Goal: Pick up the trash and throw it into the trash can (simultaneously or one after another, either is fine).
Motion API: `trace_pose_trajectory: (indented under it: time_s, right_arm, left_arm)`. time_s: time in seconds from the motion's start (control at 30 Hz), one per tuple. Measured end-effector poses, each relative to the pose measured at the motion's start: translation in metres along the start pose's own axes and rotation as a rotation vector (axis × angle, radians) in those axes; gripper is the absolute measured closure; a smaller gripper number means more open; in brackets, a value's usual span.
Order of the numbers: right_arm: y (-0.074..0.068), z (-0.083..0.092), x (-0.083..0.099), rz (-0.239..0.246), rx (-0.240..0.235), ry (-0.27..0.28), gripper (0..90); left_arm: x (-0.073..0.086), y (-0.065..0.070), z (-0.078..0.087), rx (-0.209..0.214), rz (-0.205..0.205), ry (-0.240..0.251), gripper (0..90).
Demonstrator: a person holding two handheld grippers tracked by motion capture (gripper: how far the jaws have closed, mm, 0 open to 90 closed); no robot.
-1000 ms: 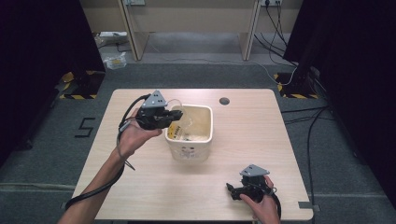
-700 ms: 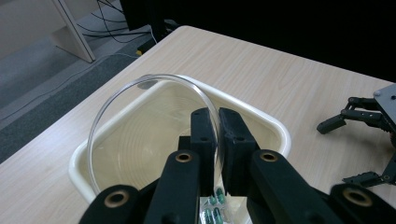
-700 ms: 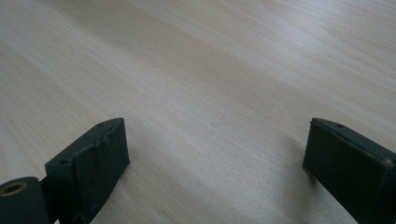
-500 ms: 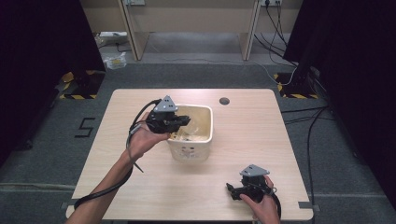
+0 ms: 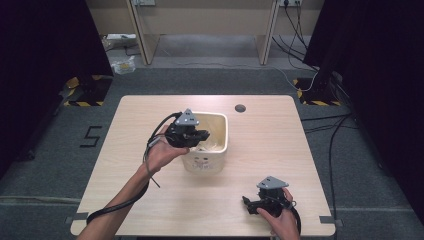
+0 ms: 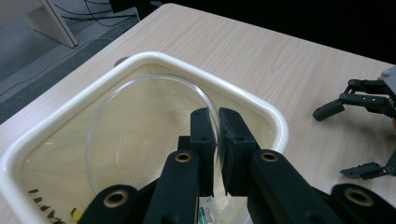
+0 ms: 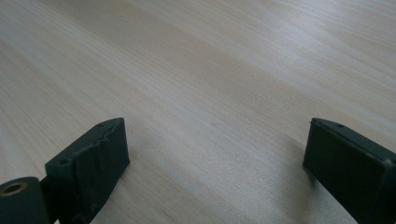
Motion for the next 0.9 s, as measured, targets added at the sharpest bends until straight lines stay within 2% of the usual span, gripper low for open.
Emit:
trace_pose_trajectory:
  time_s: [0.23,0.33,0.47,0.63,0.73,0.9]
  right_arm:
    - [0.0,0.0,0.0,0.0,0.0,0.0,6.9]
    - [0.0,0.0,0.0,0.0,0.0,0.002,6.9]
    - [0.0,0.0,0.0,-0.001,0.0,0.001,6.9]
    - [0.0,0.0,0.0,-0.001,-0.001,0.0,6.9]
    - [0.0,0.0,0.0,0.0,-0.001,-0.001,6.9]
    - [0.0,0.0,0.0,0.0,0.0,0.001,6.9]
  left_arm:
    - [0.003,0.002,-0.008,0.01,-0.003,-0.011,83.9]
    - [0.004,0.002,-0.01,0.011,0.007,-0.004,81.8]
    - [0.004,0.001,-0.008,0.011,0.027,0.013,64.1]
    - [0.003,-0.002,-0.001,-0.003,0.044,0.033,51.5]
    - [0.003,-0.005,0.004,-0.012,0.057,0.047,47.0]
    - [0.006,-0.013,0.014,-0.017,0.108,0.062,35.8]
Point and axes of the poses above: each handheld gripper's, and its own axes: z roughly backward along the jaws, x roughly out of its underside, y roughly to its right, the point moved 3 cm from there along -z, roughly forward along the jaws, and after that the axes turned 3 degrees about z, right-handed, at the moved point
